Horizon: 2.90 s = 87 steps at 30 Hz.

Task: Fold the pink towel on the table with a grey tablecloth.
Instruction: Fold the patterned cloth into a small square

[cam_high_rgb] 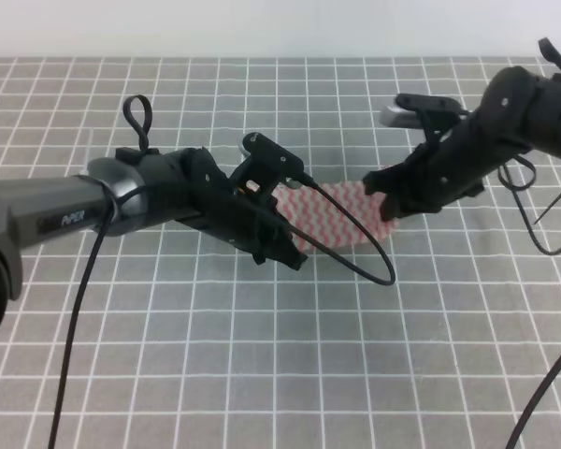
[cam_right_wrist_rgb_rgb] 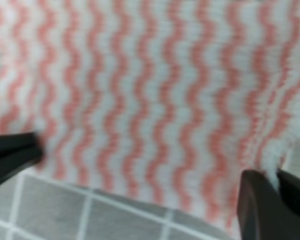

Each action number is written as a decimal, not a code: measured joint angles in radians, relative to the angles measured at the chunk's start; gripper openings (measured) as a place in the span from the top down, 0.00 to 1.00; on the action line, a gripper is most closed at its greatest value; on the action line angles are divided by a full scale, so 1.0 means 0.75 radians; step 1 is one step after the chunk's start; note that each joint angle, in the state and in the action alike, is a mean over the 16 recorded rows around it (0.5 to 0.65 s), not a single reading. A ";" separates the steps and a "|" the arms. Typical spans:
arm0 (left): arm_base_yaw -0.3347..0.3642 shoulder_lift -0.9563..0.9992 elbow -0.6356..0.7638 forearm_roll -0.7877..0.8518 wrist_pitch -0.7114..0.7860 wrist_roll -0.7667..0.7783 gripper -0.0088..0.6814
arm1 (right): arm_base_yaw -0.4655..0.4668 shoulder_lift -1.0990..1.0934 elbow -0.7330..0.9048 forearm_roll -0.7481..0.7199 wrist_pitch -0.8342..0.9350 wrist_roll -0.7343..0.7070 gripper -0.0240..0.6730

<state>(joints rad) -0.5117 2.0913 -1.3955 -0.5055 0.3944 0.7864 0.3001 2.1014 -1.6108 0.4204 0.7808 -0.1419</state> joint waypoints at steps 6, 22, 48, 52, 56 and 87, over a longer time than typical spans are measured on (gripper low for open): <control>0.009 -0.019 -0.015 0.010 0.036 0.000 0.99 | 0.059 -0.023 -0.028 0.003 -0.004 -0.035 0.98; 0.143 -0.318 -0.051 0.023 0.196 0.001 0.99 | 0.132 -0.014 -0.070 0.100 -0.032 -0.056 0.99; 0.179 -0.451 -0.052 0.022 0.274 0.000 0.99 | 0.301 0.072 -0.174 0.197 -0.115 -0.058 0.99; 0.179 -0.452 -0.052 0.020 0.282 0.000 0.99 | 0.313 0.108 -0.195 0.210 -0.107 -0.058 0.97; 0.179 -0.451 -0.052 0.020 0.290 0.000 0.99 | 0.324 0.140 -0.213 0.232 -0.093 -0.059 0.90; 0.179 -0.451 -0.052 0.032 0.323 0.013 0.99 | 0.308 0.159 -0.310 0.182 -0.024 -0.135 0.99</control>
<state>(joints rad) -0.3778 1.7532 -1.4343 -0.4818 0.6366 0.7964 0.5313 2.2207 -1.8429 0.5566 0.7630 -0.2433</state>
